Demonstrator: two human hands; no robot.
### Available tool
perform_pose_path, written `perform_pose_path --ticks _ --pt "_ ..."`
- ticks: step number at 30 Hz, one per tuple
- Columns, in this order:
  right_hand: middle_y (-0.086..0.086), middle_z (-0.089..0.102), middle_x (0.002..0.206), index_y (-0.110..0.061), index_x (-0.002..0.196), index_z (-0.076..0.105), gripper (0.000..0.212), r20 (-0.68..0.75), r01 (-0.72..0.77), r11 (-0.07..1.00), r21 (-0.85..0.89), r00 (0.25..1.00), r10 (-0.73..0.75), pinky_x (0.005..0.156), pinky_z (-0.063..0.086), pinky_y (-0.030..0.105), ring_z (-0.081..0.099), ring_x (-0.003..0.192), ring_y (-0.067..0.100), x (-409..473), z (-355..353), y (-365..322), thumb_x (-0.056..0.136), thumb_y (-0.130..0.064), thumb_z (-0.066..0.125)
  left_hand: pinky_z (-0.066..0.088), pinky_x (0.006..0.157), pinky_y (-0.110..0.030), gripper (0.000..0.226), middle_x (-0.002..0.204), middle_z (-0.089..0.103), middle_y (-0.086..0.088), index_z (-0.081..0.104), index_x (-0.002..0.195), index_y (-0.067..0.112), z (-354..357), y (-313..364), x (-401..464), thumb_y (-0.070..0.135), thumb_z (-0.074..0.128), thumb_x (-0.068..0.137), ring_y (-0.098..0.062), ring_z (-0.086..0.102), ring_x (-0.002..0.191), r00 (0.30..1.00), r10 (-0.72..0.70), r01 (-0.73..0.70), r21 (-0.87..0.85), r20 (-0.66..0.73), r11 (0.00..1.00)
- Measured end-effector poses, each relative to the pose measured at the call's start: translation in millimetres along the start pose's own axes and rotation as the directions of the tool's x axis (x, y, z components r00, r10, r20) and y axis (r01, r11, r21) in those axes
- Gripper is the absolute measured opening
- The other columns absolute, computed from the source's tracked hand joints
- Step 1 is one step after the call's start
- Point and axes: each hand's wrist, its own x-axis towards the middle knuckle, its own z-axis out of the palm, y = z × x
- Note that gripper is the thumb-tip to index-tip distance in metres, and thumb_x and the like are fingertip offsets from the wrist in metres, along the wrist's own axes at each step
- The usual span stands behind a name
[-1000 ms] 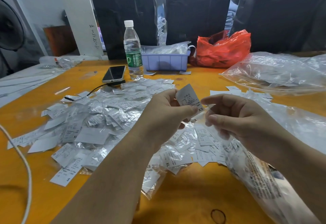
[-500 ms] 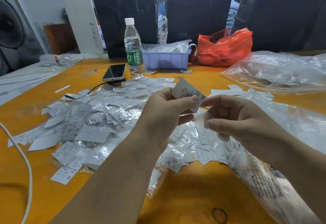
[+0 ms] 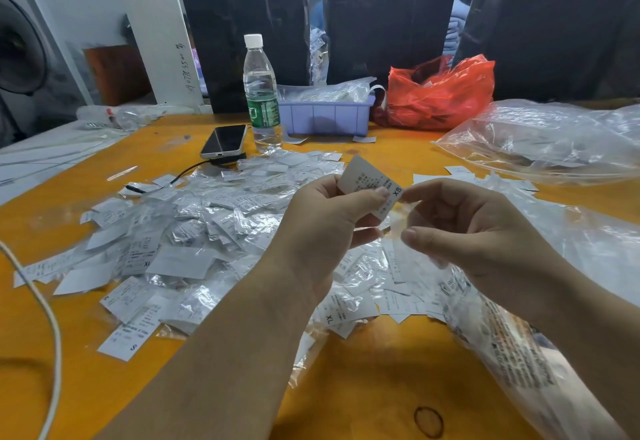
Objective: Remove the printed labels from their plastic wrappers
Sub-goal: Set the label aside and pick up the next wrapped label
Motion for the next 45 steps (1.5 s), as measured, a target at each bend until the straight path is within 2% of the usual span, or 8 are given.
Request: perform_pose_path --ticks 6,18,25,32,37,40,45 --pt "-0.003 0.061 0.066 -0.017 0.104 0.067 0.041 -0.011 0.026 0.999 -0.041 1.000 -0.026 0.054 0.043 0.018 0.052 0.058 0.008 0.2 1.3 -0.1 0.065 -0.024 0.075 0.056 0.060 -0.025 0.009 0.072 0.069 0.000 0.069 0.094 0.010 0.2 0.9 0.6 0.010 0.071 0.085 -0.012 0.063 0.064 1.000 -0.021 0.021 -0.095 -0.002 0.995" --pt "-0.001 0.058 0.063 -0.014 0.100 0.068 0.037 -0.026 0.023 1.000 -0.014 0.999 -0.023 0.050 0.042 0.021 0.050 0.053 0.010 -0.1 2.6 -3.3 0.065 -0.023 0.075 0.056 0.059 -0.025 0.010 0.075 0.068 -0.003 0.069 0.094 0.009 2.0 0.5 -0.3 0.009 0.071 0.084 -0.014 0.061 0.066 0.999 -0.030 0.031 -0.083 0.010 0.996" --pt "0.002 0.062 0.067 -0.018 0.100 0.068 0.040 -0.029 0.028 1.000 -0.014 0.999 -0.028 0.050 0.043 0.023 0.051 0.054 0.012 0.3 2.2 -2.8 0.062 -0.030 0.076 0.055 0.057 -0.024 0.008 0.072 0.067 -0.003 0.069 0.092 0.009 3.0 0.4 -0.7 0.010 0.072 0.084 -0.012 0.058 0.059 0.999 -0.027 0.029 -0.072 0.024 0.997" --pt "0.003 0.062 0.068 -0.028 0.094 0.071 0.034 -0.002 0.041 0.999 0.016 0.999 -0.041 0.049 0.044 0.024 0.051 0.055 0.013 0.4 2.0 -2.8 0.061 -0.032 0.078 0.055 0.055 -0.023 0.007 0.071 0.066 -0.003 0.069 0.090 0.007 3.9 1.0 -1.7 0.008 0.071 0.084 -0.011 0.058 0.059 0.999 -0.022 0.025 -0.073 0.040 0.997" --pt "0.005 0.060 0.067 -0.026 0.098 0.068 0.037 0.002 0.046 0.998 0.045 0.999 -0.046 0.049 0.043 0.025 0.049 0.054 0.018 -0.2 2.8 -3.1 0.061 -0.028 0.077 0.057 0.059 -0.024 0.014 0.077 0.067 -0.006 0.069 0.096 0.006 4.8 0.6 -3.0 0.010 0.072 0.083 -0.013 0.060 0.066 0.998 -0.030 0.033 -0.055 0.056 0.998" --pt "0.006 0.057 0.066 -0.018 0.106 0.063 0.048 -0.033 0.037 0.997 0.074 0.999 -0.034 0.048 0.043 0.024 0.048 0.052 0.017 0.3 2.7 -2.8 0.060 -0.025 0.076 0.058 0.060 -0.024 0.021 0.082 0.064 -0.011 0.066 0.102 0.001 5.5 0.2 -3.4 0.009 0.071 0.083 -0.012 0.059 0.064 0.997 -0.038 0.040 -0.030 0.073 0.999" --pt "0.007 0.057 0.067 -0.009 0.107 0.063 0.045 -0.087 0.030 0.994 0.108 0.996 -0.020 0.048 0.044 0.023 0.048 0.050 0.015 0.9 1.2 -4.3 0.064 -0.018 0.073 0.057 0.057 -0.024 0.022 0.074 0.061 -0.007 0.066 0.103 0.000 4.2 1.8 -3.0 0.010 0.070 0.084 -0.012 0.057 0.058 0.993 -0.059 0.062 -0.031 0.099 0.998"
